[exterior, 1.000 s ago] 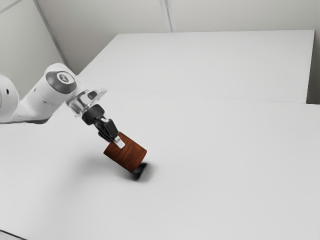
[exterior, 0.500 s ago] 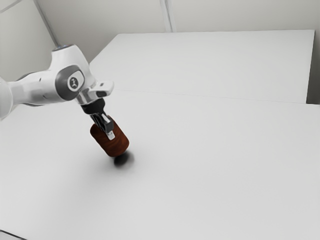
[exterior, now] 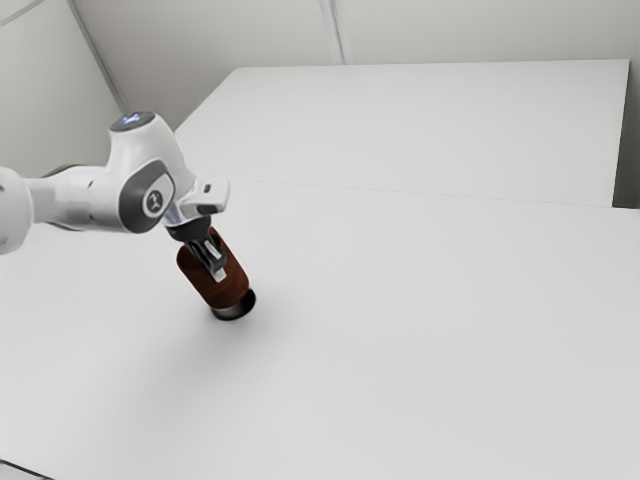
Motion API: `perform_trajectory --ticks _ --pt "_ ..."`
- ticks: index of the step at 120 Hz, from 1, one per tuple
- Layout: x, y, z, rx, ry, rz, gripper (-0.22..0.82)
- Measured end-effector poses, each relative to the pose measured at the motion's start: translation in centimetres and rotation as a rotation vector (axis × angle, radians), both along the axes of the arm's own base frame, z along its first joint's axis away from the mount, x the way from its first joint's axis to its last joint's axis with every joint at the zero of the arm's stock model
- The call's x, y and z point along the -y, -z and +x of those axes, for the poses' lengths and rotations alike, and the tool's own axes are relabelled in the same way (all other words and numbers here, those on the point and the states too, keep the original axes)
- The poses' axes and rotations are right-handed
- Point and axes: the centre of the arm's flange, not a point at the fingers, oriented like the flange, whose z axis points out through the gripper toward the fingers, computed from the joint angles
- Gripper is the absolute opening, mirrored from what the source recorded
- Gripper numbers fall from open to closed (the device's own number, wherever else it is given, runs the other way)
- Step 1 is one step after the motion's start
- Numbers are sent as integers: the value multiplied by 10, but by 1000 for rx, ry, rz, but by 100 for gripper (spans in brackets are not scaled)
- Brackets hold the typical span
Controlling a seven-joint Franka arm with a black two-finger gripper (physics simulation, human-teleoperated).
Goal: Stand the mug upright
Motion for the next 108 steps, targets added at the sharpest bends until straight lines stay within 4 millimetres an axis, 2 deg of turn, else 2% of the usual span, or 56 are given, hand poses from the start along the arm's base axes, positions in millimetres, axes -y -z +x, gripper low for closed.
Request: perform_trajectory --ticks 50,68,91,108 --pt "13 18 3 -23 3 -1 -16" --pt "17 17 2 -26 9 -8 -2" --pt "21 16 1 -27 19 -11 24" --pt "22 8 -1 -23 25 -11 37"
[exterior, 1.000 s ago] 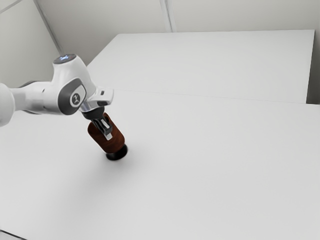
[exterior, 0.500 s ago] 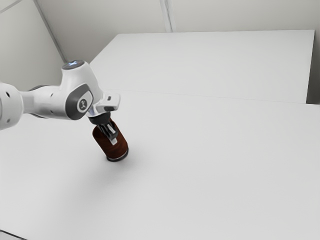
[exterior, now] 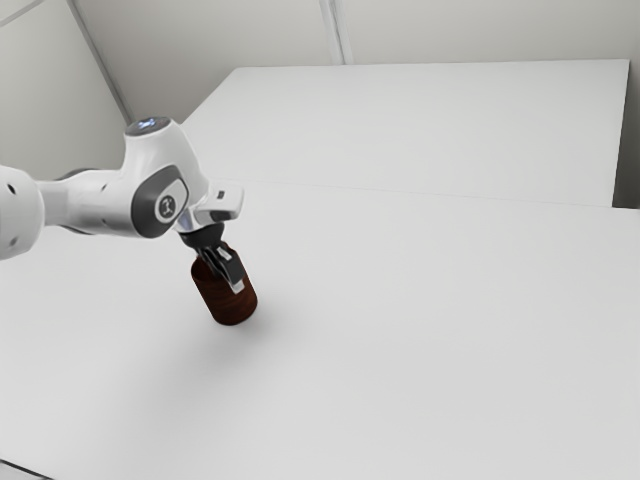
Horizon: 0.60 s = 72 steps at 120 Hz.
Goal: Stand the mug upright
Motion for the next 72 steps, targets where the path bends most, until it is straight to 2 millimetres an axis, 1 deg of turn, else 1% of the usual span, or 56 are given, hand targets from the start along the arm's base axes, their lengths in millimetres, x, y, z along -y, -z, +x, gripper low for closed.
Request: perform_trajectory --ticks 12,20,32,35,44,51,55,65,72 --pt "-3 -20 -2 14 -5 0 44" --pt "-7 -44 -4 31 -15 0 48" --pt "-9 -84 -6 60 -39 -2 53" --pt "-9 -97 -5 67 -53 -3 54" --pt "-8 -142 1 89 -97 -1 56" --pt "-5 -185 7 117 -123 -2 57" --pt "-3 -204 8 124 -137 -3 57" --pt "-4 -230 15 109 -181 -9 58" --pt "-8 -238 23 82 -212 -15 59"
